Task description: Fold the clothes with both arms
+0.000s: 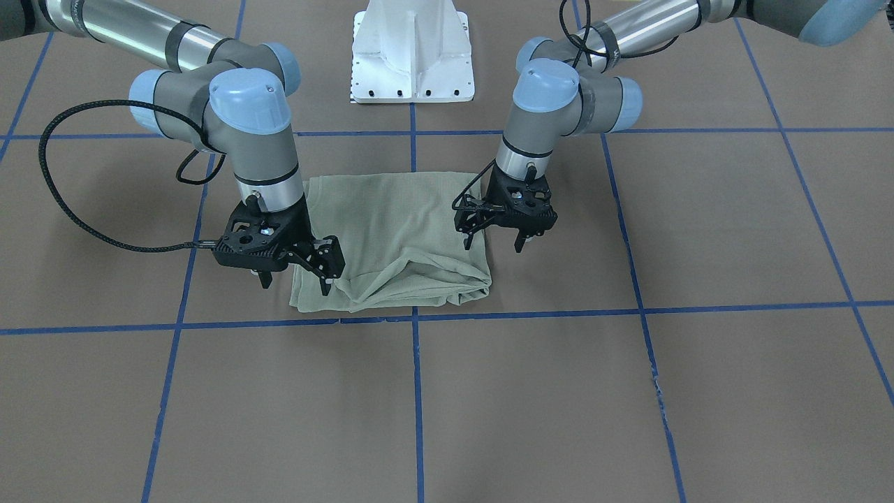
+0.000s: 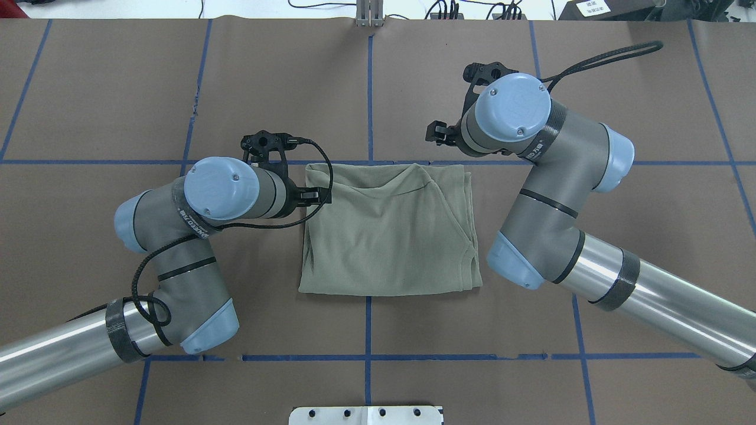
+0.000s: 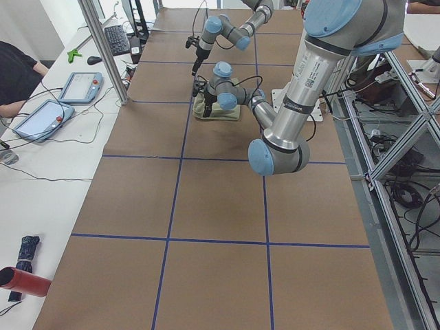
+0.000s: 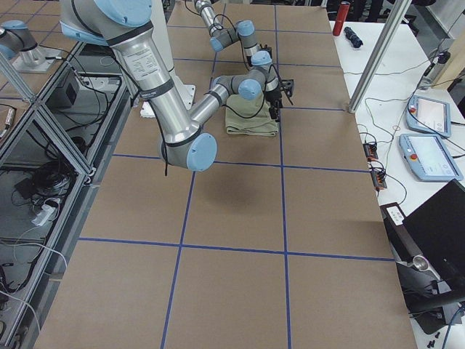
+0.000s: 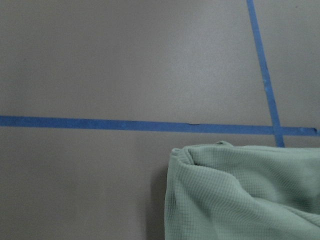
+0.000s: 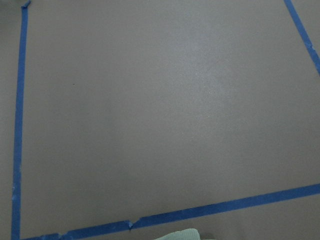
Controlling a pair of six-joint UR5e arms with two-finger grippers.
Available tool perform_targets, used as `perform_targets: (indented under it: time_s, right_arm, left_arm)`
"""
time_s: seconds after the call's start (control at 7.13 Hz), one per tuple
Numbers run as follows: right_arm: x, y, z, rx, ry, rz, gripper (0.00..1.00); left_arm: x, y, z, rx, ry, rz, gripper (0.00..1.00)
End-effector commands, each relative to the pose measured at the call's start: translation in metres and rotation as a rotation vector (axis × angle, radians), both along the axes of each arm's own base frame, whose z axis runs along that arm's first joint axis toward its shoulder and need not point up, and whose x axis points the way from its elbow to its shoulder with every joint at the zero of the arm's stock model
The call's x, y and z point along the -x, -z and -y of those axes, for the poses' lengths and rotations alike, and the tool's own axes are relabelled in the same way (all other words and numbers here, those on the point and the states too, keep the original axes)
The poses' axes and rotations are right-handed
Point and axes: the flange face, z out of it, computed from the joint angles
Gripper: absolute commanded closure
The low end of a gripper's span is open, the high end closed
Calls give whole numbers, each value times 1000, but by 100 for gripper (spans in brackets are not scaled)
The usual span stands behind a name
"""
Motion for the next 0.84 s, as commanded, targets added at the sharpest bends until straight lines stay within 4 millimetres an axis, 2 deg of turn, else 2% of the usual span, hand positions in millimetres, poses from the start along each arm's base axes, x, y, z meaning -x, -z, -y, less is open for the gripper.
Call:
perform_targets:
  time_s: [0.0, 0.14, 0.28, 0.42, 0.56, 0.7]
  right_arm:
    - [-4, -2, 1, -2, 5, -2, 0]
    - [-4, -3, 1, -2, 4, -3, 0]
    - [-4, -4, 1, -2, 3, -4, 0]
    - [-4, -8, 0, -1, 2, -9, 0]
    - [-5, -9, -1, -1, 2, -9, 0]
    - [-6, -10, 0, 0, 1, -11, 0]
  left_arm:
    - [-20, -1, 6, 8, 1, 26, 0]
    - [-30, -1, 18, -13, 50, 54, 0]
    - [-28, 0, 32, -13, 75, 60, 0]
    - [-17, -4, 50, 1, 112, 58, 0]
    - [-24, -11, 78, 48, 159, 80, 0]
    - [-20, -12, 107, 62, 193, 100, 0]
